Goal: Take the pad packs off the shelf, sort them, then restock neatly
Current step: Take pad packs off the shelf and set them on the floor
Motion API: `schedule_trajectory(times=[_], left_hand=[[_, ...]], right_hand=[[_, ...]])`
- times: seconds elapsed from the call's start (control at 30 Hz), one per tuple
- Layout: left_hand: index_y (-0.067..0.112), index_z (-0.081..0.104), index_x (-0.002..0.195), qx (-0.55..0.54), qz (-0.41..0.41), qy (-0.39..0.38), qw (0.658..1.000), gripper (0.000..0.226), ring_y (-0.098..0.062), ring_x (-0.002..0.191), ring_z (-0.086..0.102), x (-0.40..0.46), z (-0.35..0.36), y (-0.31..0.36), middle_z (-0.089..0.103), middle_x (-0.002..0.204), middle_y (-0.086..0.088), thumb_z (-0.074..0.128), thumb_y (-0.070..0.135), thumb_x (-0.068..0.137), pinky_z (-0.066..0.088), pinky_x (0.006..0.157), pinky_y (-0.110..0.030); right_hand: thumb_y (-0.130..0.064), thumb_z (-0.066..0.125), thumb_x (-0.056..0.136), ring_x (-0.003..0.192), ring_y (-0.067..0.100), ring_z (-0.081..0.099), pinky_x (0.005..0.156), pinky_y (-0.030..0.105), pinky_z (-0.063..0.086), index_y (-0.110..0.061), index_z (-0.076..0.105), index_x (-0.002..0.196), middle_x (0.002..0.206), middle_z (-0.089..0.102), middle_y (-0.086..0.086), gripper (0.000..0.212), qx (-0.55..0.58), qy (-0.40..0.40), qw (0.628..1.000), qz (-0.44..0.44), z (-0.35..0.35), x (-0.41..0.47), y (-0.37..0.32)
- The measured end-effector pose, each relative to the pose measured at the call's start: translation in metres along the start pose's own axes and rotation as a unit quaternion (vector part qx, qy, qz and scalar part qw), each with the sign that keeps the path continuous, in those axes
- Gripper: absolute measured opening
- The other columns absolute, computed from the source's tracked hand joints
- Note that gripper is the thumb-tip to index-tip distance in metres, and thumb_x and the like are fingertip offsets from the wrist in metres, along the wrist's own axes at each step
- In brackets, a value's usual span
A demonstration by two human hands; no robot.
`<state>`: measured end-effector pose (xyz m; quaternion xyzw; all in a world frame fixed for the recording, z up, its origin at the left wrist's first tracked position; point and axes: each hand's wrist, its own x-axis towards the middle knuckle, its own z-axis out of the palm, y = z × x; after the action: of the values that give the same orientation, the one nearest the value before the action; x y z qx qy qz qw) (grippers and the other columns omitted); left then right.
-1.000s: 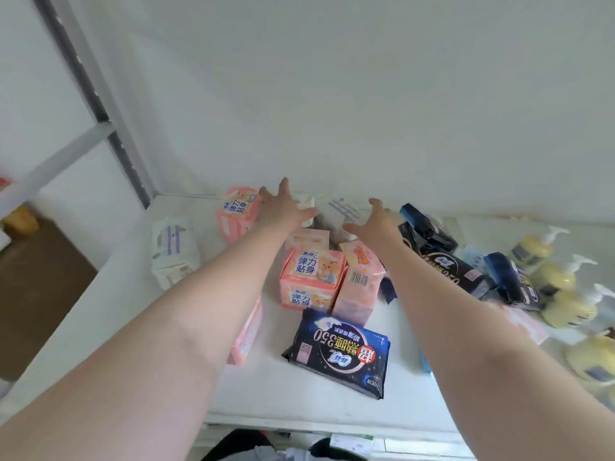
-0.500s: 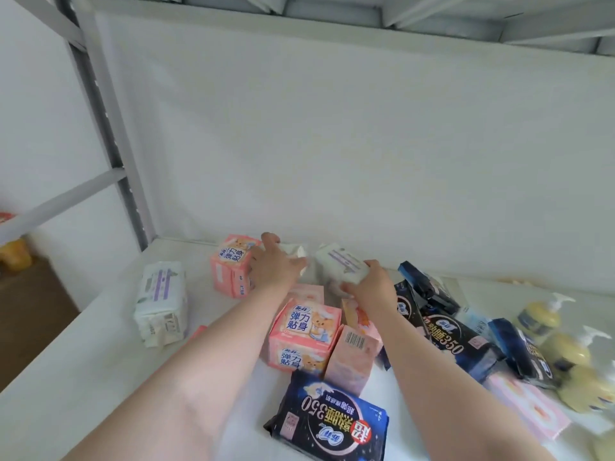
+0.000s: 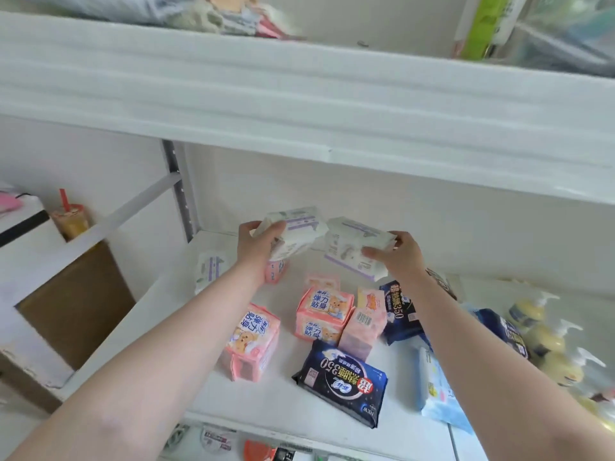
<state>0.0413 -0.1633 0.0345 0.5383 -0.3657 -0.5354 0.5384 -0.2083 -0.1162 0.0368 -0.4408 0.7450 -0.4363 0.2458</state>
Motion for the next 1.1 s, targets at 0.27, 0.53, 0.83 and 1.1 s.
schedule_trajectory(times=[0.27, 0.53, 0.83, 1.1], left_hand=[[0.009, 0.056, 0.121, -0.102, -0.051, -0.028, 0.993, 0.052, -0.031, 0.091, 0.07, -0.045, -0.047, 0.025, 0.069, 0.11, -0.014, 0.069, 0.04, 0.08, 0.053, 0.051, -0.029], [0.024, 0.059, 0.093, -0.08, -0.148, -0.109, 0.98, 0.017, -0.028, 0.092, 0.066, -0.147, -0.109, 0.011, 0.067, 0.111, -0.005, 0.061, 0.041, 0.089, 0.049, 0.091, -0.052], [0.015, 0.054, 0.074, 0.03, -0.237, -0.259, 0.936, 0.037, -0.022, 0.061, 0.059, -0.258, -0.107, -0.034, 0.057, 0.061, -0.006, 0.054, 0.046, 0.093, 0.049, 0.07, -0.042], [0.017, 0.053, 0.092, 0.092, -0.313, -0.377, 0.867, 0.042, -0.024, 0.067, 0.063, -0.368, -0.04, -0.103, 0.058, 0.085, -0.011, 0.034, 0.054, 0.097, 0.048, 0.069, -0.046]], right_hand=[[-0.022, 0.09, 0.062, 0.096, 0.022, 0.066, 0.079, 0.038, 0.057, -0.014, 0.057, 0.12, 0.111, 0.067, 0.005, 0.067, 0.048, -0.048, 0.998, -0.01, -0.022, -0.095, -0.005], [-0.015, 0.089, 0.063, 0.096, 0.023, 0.069, 0.082, 0.037, 0.058, -0.015, 0.059, 0.114, 0.105, 0.071, 0.008, 0.059, 0.082, -0.104, 0.991, 0.031, -0.027, -0.254, 0.016], [-0.008, 0.089, 0.061, 0.103, 0.028, 0.067, 0.08, 0.044, 0.058, -0.02, 0.056, 0.119, 0.109, 0.07, 0.014, 0.068, 0.115, -0.115, 0.985, 0.055, -0.083, -0.38, 0.065], [-0.032, 0.095, 0.046, 0.108, 0.034, 0.064, 0.09, 0.068, 0.046, -0.025, 0.061, 0.108, 0.11, 0.07, 0.011, 0.071, 0.135, -0.087, 0.984, 0.071, -0.184, -0.456, 0.128]])
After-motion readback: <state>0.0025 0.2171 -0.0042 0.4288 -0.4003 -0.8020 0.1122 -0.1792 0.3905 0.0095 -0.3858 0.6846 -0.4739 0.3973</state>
